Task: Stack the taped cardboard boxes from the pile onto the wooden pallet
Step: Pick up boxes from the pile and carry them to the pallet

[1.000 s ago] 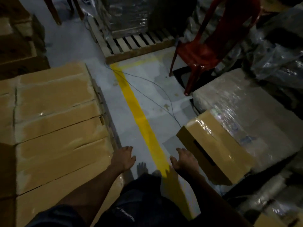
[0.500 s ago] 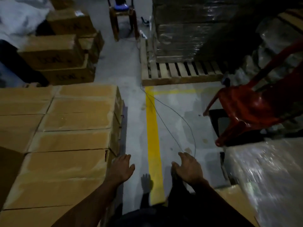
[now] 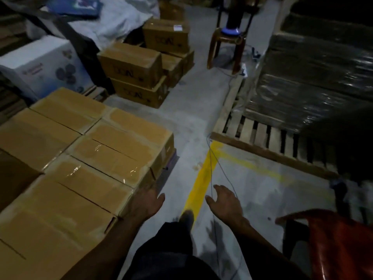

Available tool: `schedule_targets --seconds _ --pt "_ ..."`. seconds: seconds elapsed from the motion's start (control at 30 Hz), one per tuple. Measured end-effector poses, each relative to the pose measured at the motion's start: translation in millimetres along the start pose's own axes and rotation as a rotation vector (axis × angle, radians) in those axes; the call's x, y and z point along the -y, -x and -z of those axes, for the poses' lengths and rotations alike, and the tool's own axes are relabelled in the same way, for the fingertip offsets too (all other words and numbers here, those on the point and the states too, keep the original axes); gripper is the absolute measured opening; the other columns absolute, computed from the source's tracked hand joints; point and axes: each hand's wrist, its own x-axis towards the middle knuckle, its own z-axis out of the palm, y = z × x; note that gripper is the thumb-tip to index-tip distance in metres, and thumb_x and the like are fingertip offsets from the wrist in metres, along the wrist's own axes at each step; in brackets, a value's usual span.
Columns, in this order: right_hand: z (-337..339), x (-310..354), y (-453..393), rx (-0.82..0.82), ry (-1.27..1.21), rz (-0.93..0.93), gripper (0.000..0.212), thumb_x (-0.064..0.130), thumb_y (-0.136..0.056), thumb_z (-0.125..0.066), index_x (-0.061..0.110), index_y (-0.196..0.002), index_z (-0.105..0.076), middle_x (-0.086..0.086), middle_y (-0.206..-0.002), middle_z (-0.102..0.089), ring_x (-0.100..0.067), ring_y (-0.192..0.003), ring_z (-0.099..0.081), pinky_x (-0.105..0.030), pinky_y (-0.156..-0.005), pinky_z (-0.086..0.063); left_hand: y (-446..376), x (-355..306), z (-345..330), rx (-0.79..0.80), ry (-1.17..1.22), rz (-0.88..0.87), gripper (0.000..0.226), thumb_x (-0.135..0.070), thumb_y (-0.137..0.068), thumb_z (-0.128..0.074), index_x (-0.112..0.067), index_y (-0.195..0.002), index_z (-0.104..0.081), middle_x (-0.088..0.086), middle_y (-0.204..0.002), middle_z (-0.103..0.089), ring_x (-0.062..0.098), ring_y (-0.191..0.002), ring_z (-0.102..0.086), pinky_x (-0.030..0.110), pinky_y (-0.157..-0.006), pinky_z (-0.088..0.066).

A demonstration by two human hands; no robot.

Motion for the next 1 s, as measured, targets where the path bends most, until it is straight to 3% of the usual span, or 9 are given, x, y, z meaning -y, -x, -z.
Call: schedule_targets --seconds 0.07,0.2,0.3,0.43,0.5,0.73,0.9,1.0 --pt "13.5 -3.8 -50.6 0.031 0.019 0.024 0.065 0.054 -0.099 -0.044 0.02 -0.153 -0.033 -0.004 -0.158 -0.034 -0.023 -0.146 -0.029 -0.037 -0.116 -0.028 -47.1 -11.5 3.0 -0.013 0.004 0.002 0.09 -0.071 -0.082 -0.012 -0.01 -0.132 -0.055 0.017 -0.128 -0.06 0.035 -0.116 -0.056 0.039 -0.093 -0.046" --pt "45.6 0.0 -157.4 0.075 0.077 0.061 0.067 0.055 -0.099 -0.043 0.019 -0.154 -0.031 -0.004 -0.159 -0.033 -0.024 -0.146 -0.029 -0.037 -0.116 -0.029 -142.1 -38.9 32.0 0.013 -0.023 0.013 0.062 -0.048 -0.086 -0.032 -0.011 -0.127 -0.06 0.017 -0.12 -0.064 0.037 -0.109 -0.06 0.036 -0.088 -0.048" --pt "81.0 16.5 -228.9 0.1 0.086 0.073 0.068 0.055 -0.099 -0.044 0.019 -0.155 -0.03 -0.005 -0.16 -0.031 -0.024 -0.146 -0.029 -0.036 -0.116 -0.029 -210.4 -53.5 62.2 0.014 -0.005 0.048 0.07 -0.051 -0.078 -0.021 -0.01 -0.117 -0.061 0.012 -0.116 -0.066 0.031 -0.102 -0.061 0.034 -0.083 -0.049" --pt "137.5 43.5 -320.7 0.062 0.066 0.119 0.066 0.053 -0.099 -0.046 0.018 -0.154 -0.031 -0.005 -0.16 -0.032 -0.022 -0.147 -0.028 -0.033 -0.116 -0.026 -297.1 -81.1 123.6 -0.019 0.039 0.083 0.08 -0.057 -0.086 -0.021 -0.007 -0.144 -0.043 0.012 -0.146 -0.048 0.029 -0.131 -0.045 0.034 -0.108 -0.037" --pt "164.4 55.4 -370.7 0.06 0.066 0.136 0.066 0.053 -0.1 -0.045 0.018 -0.154 -0.03 -0.004 -0.16 -0.032 -0.022 -0.147 -0.027 -0.032 -0.116 -0.025 -342.4 -94.0 151.5 -0.029 0.009 0.103 0.084 -0.055 -0.081 -0.018 -0.009 -0.15 -0.034 0.011 -0.153 -0.039 0.027 -0.138 -0.037 0.032 -0.113 -0.029" --pt "218.5 85.5 -546.6 0.101 0.039 0.179 0.064 0.05 -0.097 -0.05 0.017 -0.151 -0.037 -0.007 -0.154 -0.04 -0.026 -0.142 -0.036 -0.036 -0.115 -0.031 -488.0 -120.4 190.2 -0.043 -0.029 0.164 0.091 -0.059 -0.078 -0.01 -0.009 -0.15 -0.033 0.009 -0.153 -0.039 0.024 -0.14 -0.037 0.027 -0.112 -0.028" --pt "274.6 107.5 -695.7 0.147 0.046 0.241 0.066 0.052 -0.097 -0.05 0.016 -0.151 -0.036 -0.008 -0.153 -0.041 -0.027 -0.14 -0.038 -0.037 -0.115 -0.032 -615.3 -148.3 238.5 -0.03 0.002 0.259 0.078 -0.056 -0.088 -0.023 -0.009 -0.151 -0.032 0.01 -0.154 -0.038 0.025 -0.139 -0.037 0.032 -0.114 -0.028" --pt "321.5 129.8 -770.2 0.167 0.075 0.275 0.065 0.051 -0.097 -0.05 0.016 -0.15 -0.037 -0.009 -0.15 -0.044 -0.028 -0.138 -0.041 -0.038 -0.113 -0.034 -678.3 -168.6 285.2 -0.077 0.022 0.299 0.083 -0.055 -0.081 -0.02 -0.011 -0.15 -0.034 0.01 -0.152 -0.04 0.026 -0.137 -0.04 0.032 -0.113 -0.029"
